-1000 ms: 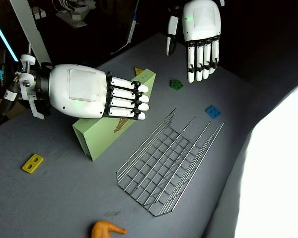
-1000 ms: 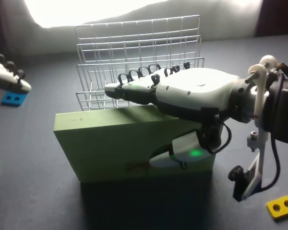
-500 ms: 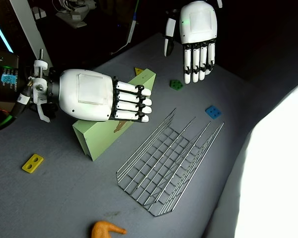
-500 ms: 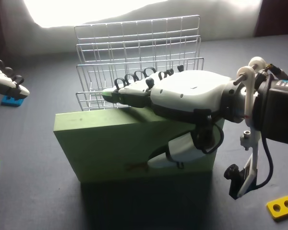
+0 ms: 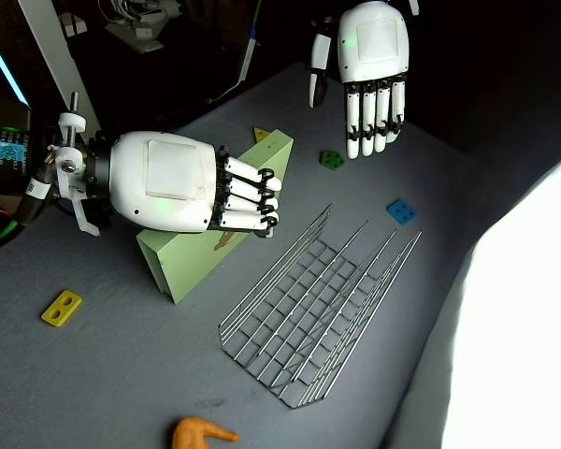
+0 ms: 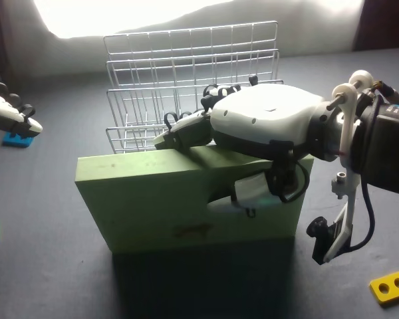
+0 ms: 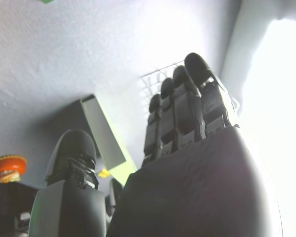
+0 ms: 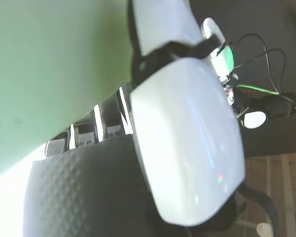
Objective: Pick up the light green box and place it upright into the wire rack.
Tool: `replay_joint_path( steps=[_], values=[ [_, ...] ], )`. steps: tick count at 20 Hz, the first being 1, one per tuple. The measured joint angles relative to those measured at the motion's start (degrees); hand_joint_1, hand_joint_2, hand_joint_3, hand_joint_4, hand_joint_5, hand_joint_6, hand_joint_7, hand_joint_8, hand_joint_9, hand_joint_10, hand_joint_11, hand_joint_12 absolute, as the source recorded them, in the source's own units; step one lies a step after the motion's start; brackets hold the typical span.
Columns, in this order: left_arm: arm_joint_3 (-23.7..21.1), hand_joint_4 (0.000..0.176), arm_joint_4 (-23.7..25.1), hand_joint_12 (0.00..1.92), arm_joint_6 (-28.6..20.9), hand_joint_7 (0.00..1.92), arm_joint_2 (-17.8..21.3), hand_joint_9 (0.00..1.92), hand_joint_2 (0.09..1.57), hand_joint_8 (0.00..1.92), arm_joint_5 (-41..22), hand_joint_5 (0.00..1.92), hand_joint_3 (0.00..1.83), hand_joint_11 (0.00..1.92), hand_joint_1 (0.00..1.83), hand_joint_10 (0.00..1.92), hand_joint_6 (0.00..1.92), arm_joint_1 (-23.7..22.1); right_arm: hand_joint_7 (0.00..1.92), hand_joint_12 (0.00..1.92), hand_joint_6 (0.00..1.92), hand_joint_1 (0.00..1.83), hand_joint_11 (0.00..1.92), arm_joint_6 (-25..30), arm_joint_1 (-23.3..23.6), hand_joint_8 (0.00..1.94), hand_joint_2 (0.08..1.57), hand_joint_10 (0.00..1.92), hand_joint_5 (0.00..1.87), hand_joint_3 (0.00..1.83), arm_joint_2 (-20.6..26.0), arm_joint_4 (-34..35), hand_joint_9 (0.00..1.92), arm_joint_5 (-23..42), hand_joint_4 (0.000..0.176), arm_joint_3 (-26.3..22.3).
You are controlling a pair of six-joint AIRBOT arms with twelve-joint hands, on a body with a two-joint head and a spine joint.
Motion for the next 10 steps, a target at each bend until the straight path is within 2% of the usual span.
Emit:
replay_joint_path(
  steps=[1,2,3,4,5,6,7,9,10],
  values=[
    [0.0,0.0,0.0,0.85,0.0,0.21,0.0,0.26,1.29,0.0,0.0,0.15,0.01,0.0,0.31,0.0,0.0,0.0,0.87,1.48,0.07,1.14,0.24,0.0,0.0,0.1,1.1,0.49,0.7,0.01,0.0,0.0,0.76,0.0,0.0,0.0],
    [-0.1,0.0,0.0,0.89,0.0,0.22,0.0,0.27,1.28,0.0,0.0,0.16,0.0,0.0,0.34,0.01,0.0,0.0,0.93,1.74,1.09,1.21,0.47,0.0,0.0,1.21,1.18,1.16,0.78,0.0,0.0,0.0,0.75,0.3,0.0,0.0],
    [-0.1,0.0,0.0,0.9,0.0,0.22,0.0,0.27,1.29,0.0,0.0,0.16,0.0,0.0,0.34,0.01,0.0,0.0,0.94,1.76,1.08,1.21,0.52,0.0,0.0,1.23,1.17,1.22,0.84,0.0,0.0,0.2,0.8,0.5,0.0,0.0],
    [-0.1,0.0,0.0,0.91,0.0,0.23,0.0,0.28,1.28,0.0,0.0,0.17,0.0,0.0,0.35,0.01,0.01,0.0,0.94,1.76,1.03,1.33,0.54,-0.1,0.0,1.12,1.16,1.4,0.86,0.0,0.0,0.1,0.79,0.4,0.0,0.0],
    [-0.1,0.003,0.0,0.89,0.0,0.23,0.0,0.27,1.29,0.0,0.0,0.16,0.0,0.0,0.3,0.0,0.0,0.0,0.9,1.76,1.12,1.36,0.54,-0.1,0.0,1.16,1.18,1.49,0.78,0.0,0.0,0.2,0.78,0.4,0.0,0.0],
    [-0.1,0.003,0.0,0.89,0.0,0.23,0.0,0.27,1.29,0.0,-0.1,0.16,0.0,0.0,0.3,0.0,0.0,-0.2,0.9,1.76,1.12,1.36,0.54,-0.2,-0.3,1.16,1.18,1.49,0.78,0.0,0.0,0.1,0.78,0.8,0.0,0.0],
    [-0.1,0.002,0.0,0.89,0.0,0.23,0.0,0.27,1.29,0.0,-0.1,0.15,0.0,0.0,0.31,0.0,0.0,-0.5,0.93,1.76,1.04,1.36,0.55,-0.3,-0.4,1.13,1.17,1.5,0.81,0.0,0.0,0.1,0.81,1.0,0.0,0.0],
    [-0.1,0.007,0.0,0.95,0.1,0.24,0.0,0.28,1.28,0.0,0.2,0.17,0.0,0.0,0.31,0.01,0.0,-0.5,0.9,1.75,1.12,1.36,0.54,-0.4,-0.4,1.16,1.18,1.49,0.78,0.0,0.0,0.1,0.78,1.1,0.0,0.0],
    [-0.1,0.006,0.0,0.94,0.0,0.23,0.0,0.28,1.29,0.0,0.0,0.16,0.0,0.0,0.3,0.0,0.0,-0.5,0.92,1.75,1.09,1.36,0.54,-0.4,-0.4,1.14,1.17,1.49,0.8,0.0,0.0,0.1,0.81,1.1,0.0,0.0]
  ],
)
